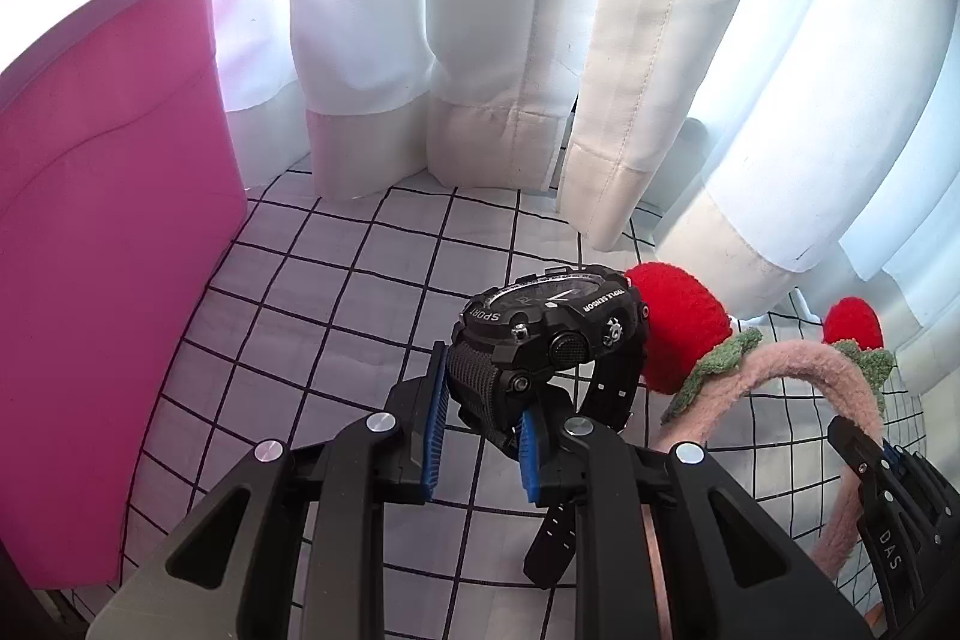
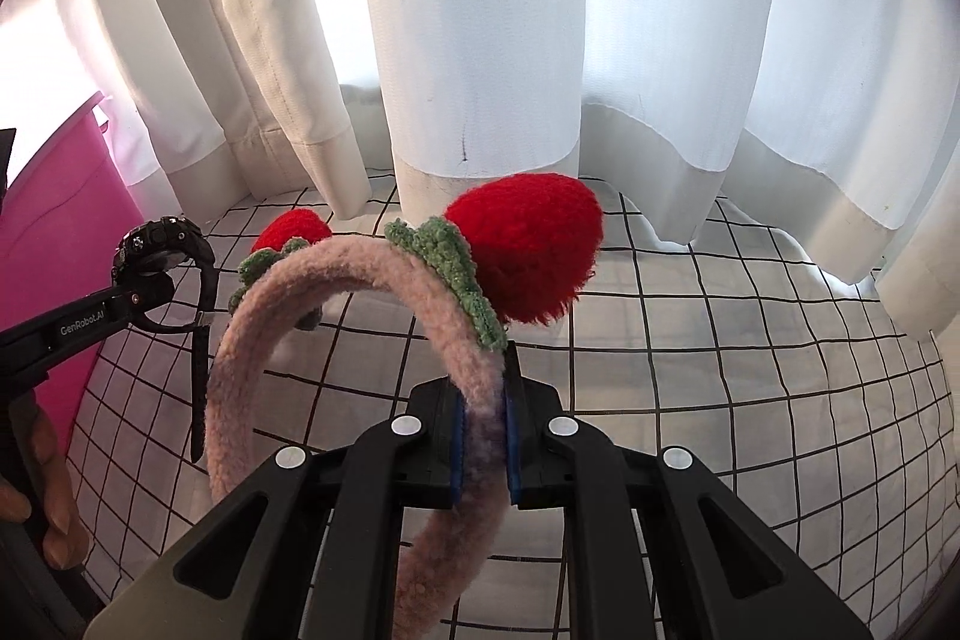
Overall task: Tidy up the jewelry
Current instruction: 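Grasp the black wristwatch with the left tool while the right tool grasps the pink headband, then carry watch and headband over the pink tub and open both tools to drop them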
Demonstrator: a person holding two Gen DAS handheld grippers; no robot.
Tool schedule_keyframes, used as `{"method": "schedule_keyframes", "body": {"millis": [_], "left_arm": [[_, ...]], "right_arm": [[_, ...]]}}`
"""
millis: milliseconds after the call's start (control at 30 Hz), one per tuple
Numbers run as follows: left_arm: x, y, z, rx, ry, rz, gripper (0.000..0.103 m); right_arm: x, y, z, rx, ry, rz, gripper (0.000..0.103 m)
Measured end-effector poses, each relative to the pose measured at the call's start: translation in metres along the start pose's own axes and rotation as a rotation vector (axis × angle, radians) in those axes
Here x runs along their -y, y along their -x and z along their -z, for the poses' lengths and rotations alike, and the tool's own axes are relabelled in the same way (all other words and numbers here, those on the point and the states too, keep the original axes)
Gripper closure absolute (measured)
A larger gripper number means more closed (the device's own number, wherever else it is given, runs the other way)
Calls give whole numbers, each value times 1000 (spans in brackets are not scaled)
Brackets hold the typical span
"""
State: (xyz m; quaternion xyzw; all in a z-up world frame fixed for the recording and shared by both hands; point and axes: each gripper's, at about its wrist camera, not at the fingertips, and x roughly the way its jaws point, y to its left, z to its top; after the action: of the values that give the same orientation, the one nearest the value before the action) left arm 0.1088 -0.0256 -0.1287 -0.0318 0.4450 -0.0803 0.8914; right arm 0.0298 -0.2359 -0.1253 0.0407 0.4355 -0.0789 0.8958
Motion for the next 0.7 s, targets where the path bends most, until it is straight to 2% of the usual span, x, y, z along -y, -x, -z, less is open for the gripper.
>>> {"method": "schedule_keyframes", "body": {"millis": [200, 400, 700], "left_arm": [[-7, 21, 0, 37, 9, 4, 83], [-10, 59, -8, 90, 21, 5, 83], [-26, 132, -36, 229, 45, -4, 83]], "right_arm": [[-2, 18, -2, 28, 10, -12, 93], [-12, 45, -17, 76, 41, -30, 93], [-46, 91, -58, 189, 114, -89, 93]]}}
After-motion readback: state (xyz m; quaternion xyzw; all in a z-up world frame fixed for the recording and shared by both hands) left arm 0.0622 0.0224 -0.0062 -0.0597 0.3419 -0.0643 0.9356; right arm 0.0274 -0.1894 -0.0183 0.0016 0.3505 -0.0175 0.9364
